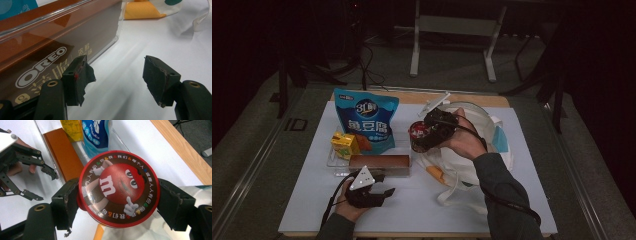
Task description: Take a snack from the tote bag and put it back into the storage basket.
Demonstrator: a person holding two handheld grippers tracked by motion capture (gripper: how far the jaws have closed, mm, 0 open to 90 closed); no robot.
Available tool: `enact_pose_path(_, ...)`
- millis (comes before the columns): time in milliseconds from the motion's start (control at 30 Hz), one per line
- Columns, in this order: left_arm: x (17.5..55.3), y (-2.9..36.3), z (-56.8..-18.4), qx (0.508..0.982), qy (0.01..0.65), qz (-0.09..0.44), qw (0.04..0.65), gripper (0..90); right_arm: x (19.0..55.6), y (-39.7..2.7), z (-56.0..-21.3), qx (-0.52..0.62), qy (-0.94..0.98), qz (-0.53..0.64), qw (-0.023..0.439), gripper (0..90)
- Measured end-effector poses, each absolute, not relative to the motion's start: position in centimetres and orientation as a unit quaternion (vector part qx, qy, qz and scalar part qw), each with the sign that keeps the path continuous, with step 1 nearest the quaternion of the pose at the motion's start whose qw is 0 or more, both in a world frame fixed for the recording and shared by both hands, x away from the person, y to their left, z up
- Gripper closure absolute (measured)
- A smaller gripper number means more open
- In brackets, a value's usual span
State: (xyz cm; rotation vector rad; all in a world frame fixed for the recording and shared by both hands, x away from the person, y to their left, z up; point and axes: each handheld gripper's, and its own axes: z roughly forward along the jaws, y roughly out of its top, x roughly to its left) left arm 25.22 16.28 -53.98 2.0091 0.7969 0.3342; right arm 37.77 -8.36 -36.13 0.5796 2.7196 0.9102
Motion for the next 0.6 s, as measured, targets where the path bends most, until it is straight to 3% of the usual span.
enact_pose_path(600, 25.2, 16.3, -54.0, 0.817, 0.323, 0.137, 0.459, 37.3, 38.3, -6.7, -36.8, 0.187, 0.923, 0.321, 0.101, 25.2)
